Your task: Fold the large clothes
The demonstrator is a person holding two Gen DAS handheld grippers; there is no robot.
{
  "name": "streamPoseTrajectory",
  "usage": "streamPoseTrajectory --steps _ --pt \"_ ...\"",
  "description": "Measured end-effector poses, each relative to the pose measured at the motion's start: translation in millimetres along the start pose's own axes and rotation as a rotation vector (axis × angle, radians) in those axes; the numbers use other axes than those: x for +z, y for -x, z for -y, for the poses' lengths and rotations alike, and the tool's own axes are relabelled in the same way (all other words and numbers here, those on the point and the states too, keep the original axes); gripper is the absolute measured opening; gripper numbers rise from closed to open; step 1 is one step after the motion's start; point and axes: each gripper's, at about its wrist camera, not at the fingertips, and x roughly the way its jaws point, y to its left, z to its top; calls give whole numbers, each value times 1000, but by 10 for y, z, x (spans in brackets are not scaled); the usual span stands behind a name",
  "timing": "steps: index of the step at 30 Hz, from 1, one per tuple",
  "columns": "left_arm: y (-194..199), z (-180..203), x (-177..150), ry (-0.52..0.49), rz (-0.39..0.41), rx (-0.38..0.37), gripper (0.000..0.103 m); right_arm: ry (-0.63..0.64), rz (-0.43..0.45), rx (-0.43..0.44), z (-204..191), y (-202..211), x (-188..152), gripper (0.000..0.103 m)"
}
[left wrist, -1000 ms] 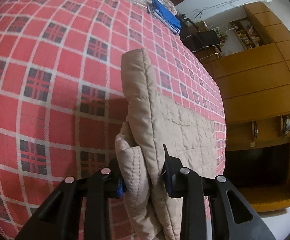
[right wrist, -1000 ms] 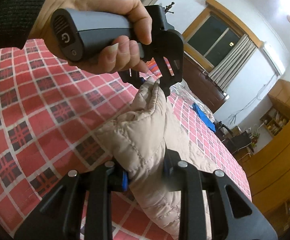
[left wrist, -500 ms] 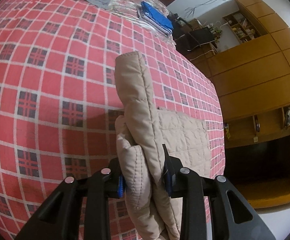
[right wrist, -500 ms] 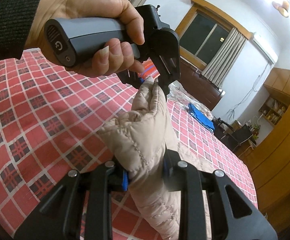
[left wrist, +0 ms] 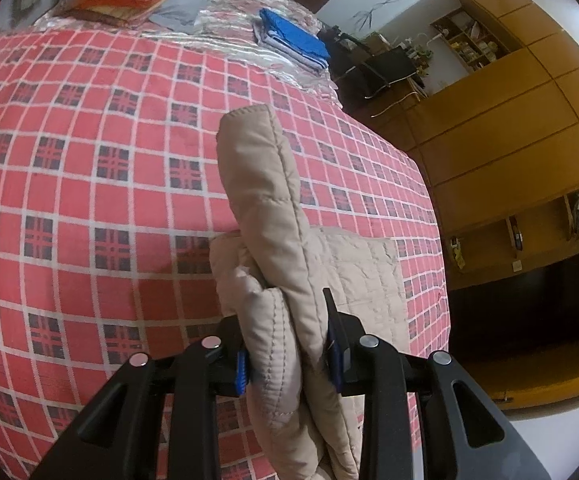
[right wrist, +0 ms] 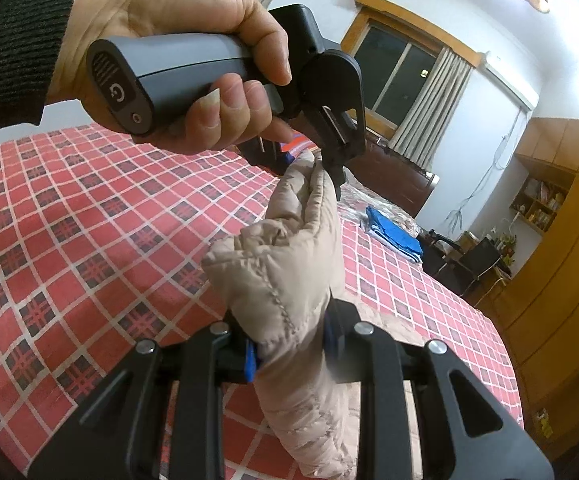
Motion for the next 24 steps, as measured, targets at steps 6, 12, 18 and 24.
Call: streamPoseTrajectory --steps 6,12,18,24 --pt "-10 233 20 -28 0 16 30 -36 14 -8 153 60 -20 24" --pt "-38 489 28 -58 -1 30 30 -77 29 -19 332 134 -65 24" --pt "-96 726 23 -84 -6 44 30 -116 33 -29 505 167 -119 24" --pt "-180 1005 21 -119 -13 55 30 -165 41 -32 680 221 -207 24"
